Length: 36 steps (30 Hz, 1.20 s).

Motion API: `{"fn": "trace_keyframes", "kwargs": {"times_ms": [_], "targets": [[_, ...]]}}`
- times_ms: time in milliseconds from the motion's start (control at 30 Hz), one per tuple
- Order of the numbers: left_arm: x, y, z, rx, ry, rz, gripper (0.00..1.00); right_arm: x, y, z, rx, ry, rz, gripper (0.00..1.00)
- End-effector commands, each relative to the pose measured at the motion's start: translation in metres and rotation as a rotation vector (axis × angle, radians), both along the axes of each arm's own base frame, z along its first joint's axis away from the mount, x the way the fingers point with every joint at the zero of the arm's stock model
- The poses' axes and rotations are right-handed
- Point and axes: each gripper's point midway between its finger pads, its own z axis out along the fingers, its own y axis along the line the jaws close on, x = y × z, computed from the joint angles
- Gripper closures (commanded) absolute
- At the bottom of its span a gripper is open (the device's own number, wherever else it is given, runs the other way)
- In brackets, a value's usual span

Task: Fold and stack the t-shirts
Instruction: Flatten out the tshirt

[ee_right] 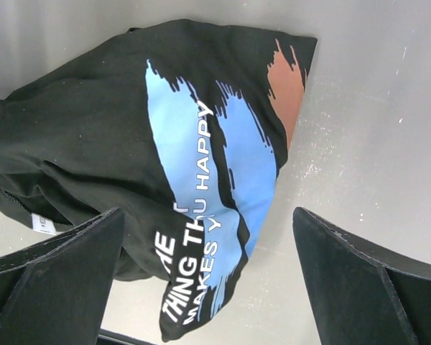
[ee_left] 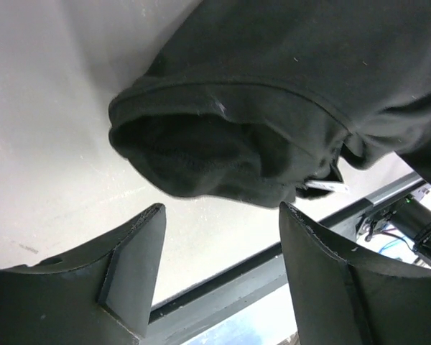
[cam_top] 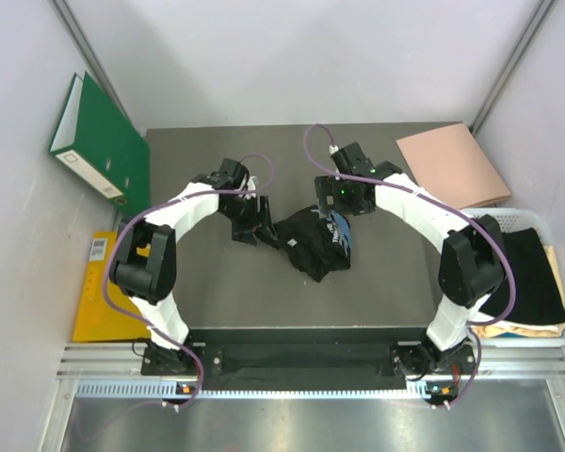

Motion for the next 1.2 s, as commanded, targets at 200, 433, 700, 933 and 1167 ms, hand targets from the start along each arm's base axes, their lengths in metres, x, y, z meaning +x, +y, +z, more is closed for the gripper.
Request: {"fn": "trace_keyframes", "kwargs": {"times_ms": [200, 433, 700, 933, 1167], "targets": [[0.026, -0.006, -0.033, 0.050, -0.002, 0.013, 0.53, 0.007, 0.002, 0.029, 0.064, -0.075, -0.025, 0.00], [0.077, -0.020, 0.044, 0.028, -0.185, -0.001, 1.00, 0.010, -0.012, 0.033, 0.043, -0.107, -0.092, 0.00], [0.095, -0.033, 0.145, -0.072, -0.394, 0.027, 1.00, 0.019, -0.048, 0.031, 0.079, -0.117, -0.201, 0.00], [0.079, -0.091, 0.214, -0.188, -0.529, -0.150, 1.00, 0.023, -0.102, 0.017, 0.056, -0.097, -0.349, 0.00], [0.023, -0.207, 0.283, -0.556, -0.559, -0.425, 1.00, 0.013, -0.181, 0.001, 0.061, -0.068, -0.584, 0.00]]}}
